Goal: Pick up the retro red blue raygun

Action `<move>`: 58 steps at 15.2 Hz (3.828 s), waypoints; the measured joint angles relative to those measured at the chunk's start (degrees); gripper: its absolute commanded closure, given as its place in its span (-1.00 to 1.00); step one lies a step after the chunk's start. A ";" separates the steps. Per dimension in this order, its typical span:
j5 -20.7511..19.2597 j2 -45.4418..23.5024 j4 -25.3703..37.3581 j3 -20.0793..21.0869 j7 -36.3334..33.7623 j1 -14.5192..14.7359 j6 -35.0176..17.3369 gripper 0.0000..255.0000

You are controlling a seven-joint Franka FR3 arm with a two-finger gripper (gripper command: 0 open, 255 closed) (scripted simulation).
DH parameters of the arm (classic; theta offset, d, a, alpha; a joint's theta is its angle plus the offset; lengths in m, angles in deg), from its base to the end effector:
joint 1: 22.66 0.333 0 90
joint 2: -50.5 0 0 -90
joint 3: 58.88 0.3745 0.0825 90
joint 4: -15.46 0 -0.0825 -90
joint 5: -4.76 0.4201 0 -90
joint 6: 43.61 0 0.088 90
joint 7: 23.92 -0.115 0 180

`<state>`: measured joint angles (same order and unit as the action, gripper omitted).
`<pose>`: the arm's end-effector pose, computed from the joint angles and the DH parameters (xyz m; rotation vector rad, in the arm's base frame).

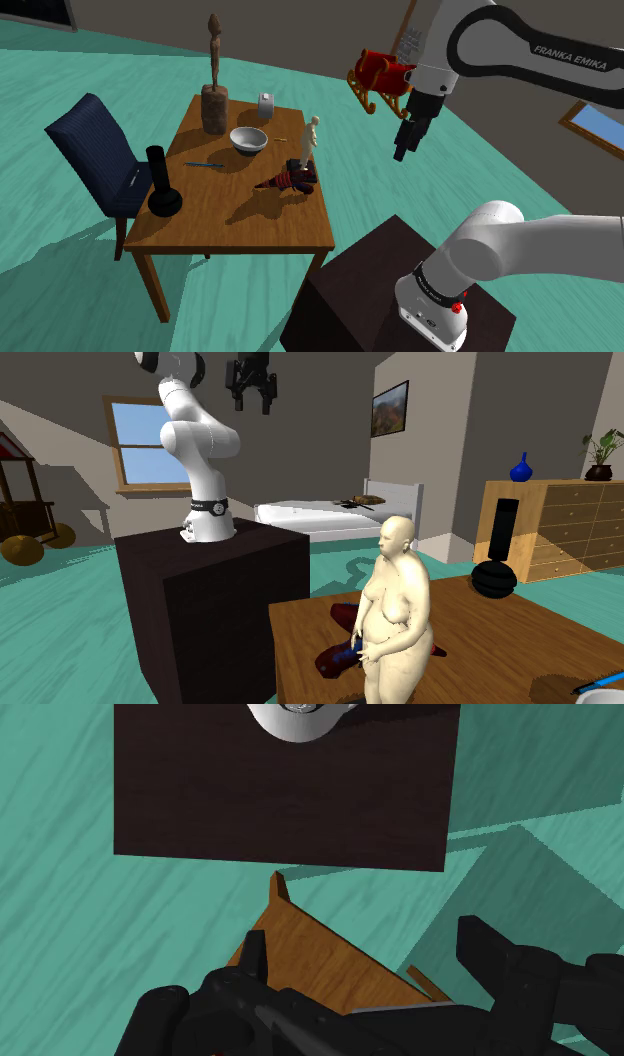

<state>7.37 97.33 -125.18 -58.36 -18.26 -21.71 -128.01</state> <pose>0.2758 0.0135 0.5760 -3.0805 -0.1877 0.2515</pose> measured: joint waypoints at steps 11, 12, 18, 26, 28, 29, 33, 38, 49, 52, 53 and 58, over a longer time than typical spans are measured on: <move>-4.43 -19.09 2.14 -1.41 7.66 0.97 -15.31 -1.00; -4.96 -21.01 2.84 -1.60 8.54 0.98 -16.38 -1.00; -7.33 -34.12 7.56 -1.54 12.14 1.54 -23.97 -1.00; -11.04 -52.32 17.12 -1.43 16.49 1.77 -31.75 -1.00; -11.96 -57.71 21.52 -1.33 17.42 1.92 -32.55 -1.00; -12.44 -59.92 23.13 -1.28 17.85 2.00 -33.05 -1.00; -14.24 -68.99 30.57 -0.83 18.95 2.85 -34.19 -1.00; -16.52 -80.47 41.74 -0.77 21.35 3.58 -34.08 -1.00; -19.71 -107.27 73.92 -0.83 27.39 6.12 -28.09 -1.00; -19.78 -109.73 76.15 -0.88 27.36 6.29 -28.28 -1.00; -19.78 -110.48 76.75 -0.90 27.31 6.32 -28.42 -1.00; -19.82 -112.83 78.32 -0.96 27.08 6.37 -29.25 1.00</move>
<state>-12.45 -15.50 -46.86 -59.31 8.82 -15.34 -157.26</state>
